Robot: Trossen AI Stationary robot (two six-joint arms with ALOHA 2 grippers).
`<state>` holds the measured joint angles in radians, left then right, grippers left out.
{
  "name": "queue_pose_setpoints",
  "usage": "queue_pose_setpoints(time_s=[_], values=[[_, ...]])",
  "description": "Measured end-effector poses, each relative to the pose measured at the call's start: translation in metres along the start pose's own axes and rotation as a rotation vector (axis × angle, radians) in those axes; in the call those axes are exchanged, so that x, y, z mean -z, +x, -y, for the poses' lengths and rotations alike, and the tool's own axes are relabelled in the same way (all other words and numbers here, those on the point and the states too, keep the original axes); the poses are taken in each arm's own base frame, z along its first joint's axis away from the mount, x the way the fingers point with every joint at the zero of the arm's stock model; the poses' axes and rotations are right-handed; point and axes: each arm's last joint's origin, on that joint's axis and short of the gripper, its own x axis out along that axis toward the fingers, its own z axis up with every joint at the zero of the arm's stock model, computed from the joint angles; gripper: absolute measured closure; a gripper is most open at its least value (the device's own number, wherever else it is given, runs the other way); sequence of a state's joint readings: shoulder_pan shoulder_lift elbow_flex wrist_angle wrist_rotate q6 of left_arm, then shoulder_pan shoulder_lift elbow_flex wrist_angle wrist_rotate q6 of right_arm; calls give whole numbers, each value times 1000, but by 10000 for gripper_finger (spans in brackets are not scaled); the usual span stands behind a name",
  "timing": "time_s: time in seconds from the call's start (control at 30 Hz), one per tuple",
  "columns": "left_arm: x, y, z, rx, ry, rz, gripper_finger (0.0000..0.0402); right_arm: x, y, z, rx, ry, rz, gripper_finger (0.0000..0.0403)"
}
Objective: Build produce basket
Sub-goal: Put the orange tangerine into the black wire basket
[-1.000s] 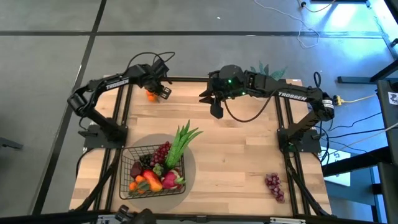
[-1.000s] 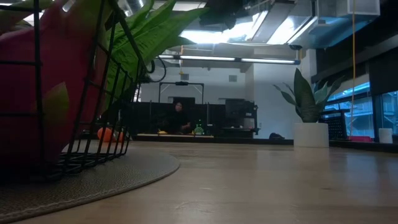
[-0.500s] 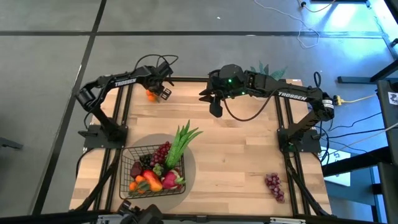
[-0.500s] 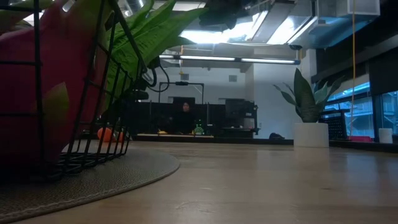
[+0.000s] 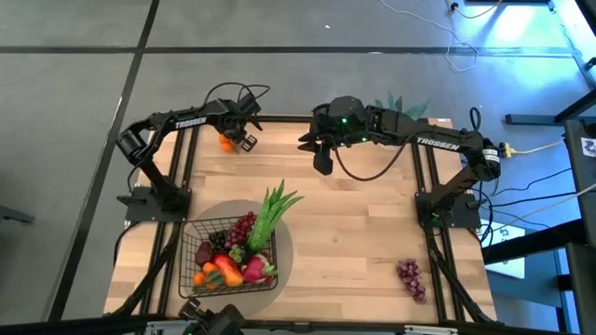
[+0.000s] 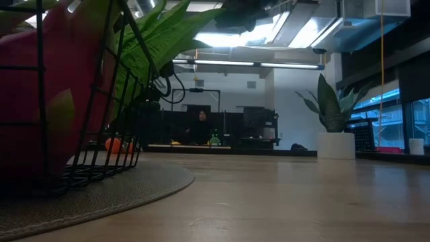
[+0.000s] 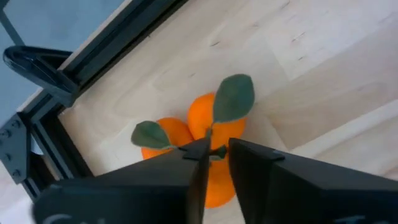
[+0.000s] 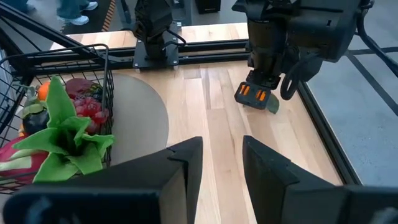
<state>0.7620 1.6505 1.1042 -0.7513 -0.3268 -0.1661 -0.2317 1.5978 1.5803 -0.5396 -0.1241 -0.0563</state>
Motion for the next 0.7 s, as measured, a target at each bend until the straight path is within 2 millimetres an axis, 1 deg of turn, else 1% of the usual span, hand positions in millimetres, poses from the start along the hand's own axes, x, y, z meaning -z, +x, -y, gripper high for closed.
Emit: queue_pose_setpoints(time_s=[0.1, 0.13, 0.3, 0.37, 0.53, 0.7], values=[[0, 0, 0, -5, 42, 0, 387, 0, 0, 0, 0, 0, 0, 301], [0, 0, 0, -5, 47, 0, 394, 0, 0, 0, 0, 0, 0, 301], [0, 0, 0, -5, 59, -1, 399, 0, 0, 0, 1, 0, 0, 301], [2, -4, 0, -4, 77, -6, 399, 0, 0, 0, 1, 0, 0, 301], [10, -24, -2, 9, 98, -1, 400, 0, 0, 0, 1, 0, -3, 301], [29, -63, -3, 76, 139, 13, 401, 0, 0, 0, 0, -2, -3, 301]])
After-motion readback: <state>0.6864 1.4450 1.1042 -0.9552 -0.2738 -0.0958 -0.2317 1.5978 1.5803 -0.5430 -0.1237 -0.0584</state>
